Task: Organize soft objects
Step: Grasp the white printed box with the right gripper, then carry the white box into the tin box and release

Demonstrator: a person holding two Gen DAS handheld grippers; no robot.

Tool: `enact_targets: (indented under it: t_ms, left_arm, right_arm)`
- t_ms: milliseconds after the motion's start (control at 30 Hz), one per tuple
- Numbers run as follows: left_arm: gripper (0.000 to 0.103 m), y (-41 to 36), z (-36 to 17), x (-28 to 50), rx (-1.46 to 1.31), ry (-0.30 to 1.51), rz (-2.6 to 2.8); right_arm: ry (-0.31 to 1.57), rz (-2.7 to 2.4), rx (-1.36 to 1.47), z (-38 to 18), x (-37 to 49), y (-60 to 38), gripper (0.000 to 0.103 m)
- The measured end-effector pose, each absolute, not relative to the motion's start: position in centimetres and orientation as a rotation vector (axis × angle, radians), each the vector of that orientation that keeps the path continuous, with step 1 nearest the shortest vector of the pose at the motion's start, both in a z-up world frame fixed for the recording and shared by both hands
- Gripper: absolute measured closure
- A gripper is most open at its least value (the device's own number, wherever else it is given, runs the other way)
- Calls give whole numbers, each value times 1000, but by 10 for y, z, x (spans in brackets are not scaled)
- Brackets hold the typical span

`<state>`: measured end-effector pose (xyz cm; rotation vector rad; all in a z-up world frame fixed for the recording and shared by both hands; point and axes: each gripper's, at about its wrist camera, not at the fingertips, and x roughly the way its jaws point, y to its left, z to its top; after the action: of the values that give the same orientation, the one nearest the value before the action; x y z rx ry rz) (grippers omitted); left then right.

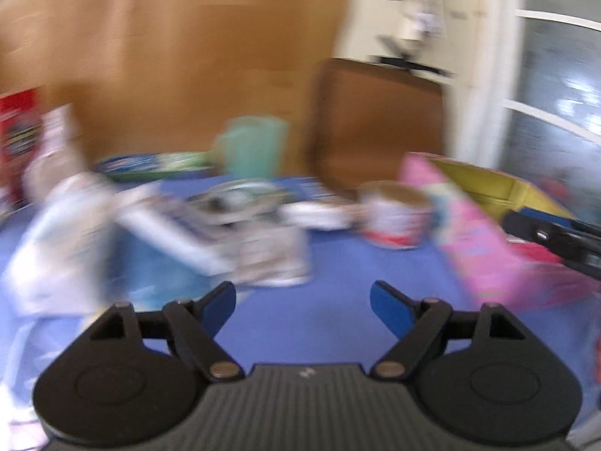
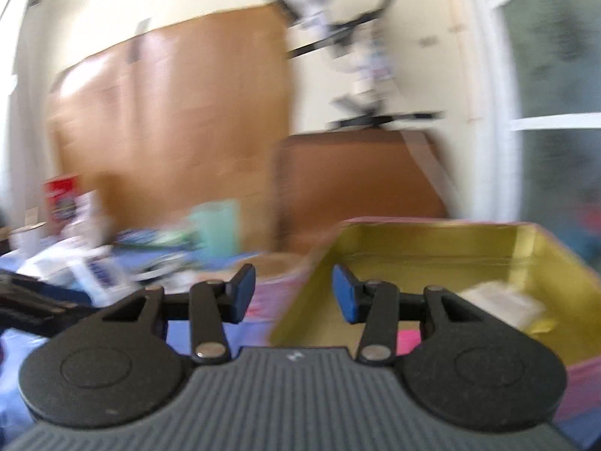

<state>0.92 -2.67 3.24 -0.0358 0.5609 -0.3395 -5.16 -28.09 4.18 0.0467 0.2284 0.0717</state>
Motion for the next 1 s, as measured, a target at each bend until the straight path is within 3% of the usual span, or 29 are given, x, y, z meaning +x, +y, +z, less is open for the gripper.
enact_targets:
  t_ms: [67, 200, 467, 500, 533, 633, 800, 900, 1000]
  left_arm:
    - [22, 6, 24, 12, -103, 583, -262]
    - [21, 65, 15, 7, -298, 604, -157]
    - [21, 115, 25, -23, -392, 557, -87]
    - [21, 118, 26, -25, -395, 553, -91]
    - [21, 117, 27, -23, -396, 551, -95]
    - [21, 113, 28, -23, -401, 551, -121]
    - [21, 95, 28, -12, -413, 571, -228]
    - [19, 76, 28, -10, -396, 605, -313]
    - [19, 56, 26, -8, -368, 657, -381]
  right_arm:
    - [308, 181, 60, 40, -35, -260, 64]
    - [429, 401, 101, 41, 3, -216, 63]
    - [480, 511, -328, 8, 63, -89, 64]
    - [480, 496, -382, 1, 68, -81, 73]
    - [483, 480, -424, -4, 71, -79, 83]
    - [461, 454, -455, -5, 61, -89, 87]
    - [393, 453, -536, -2, 0, -118, 88]
    - [406, 471, -551, -6, -36, -145, 95]
    - [505, 503, -465, -10, -55, -175, 89]
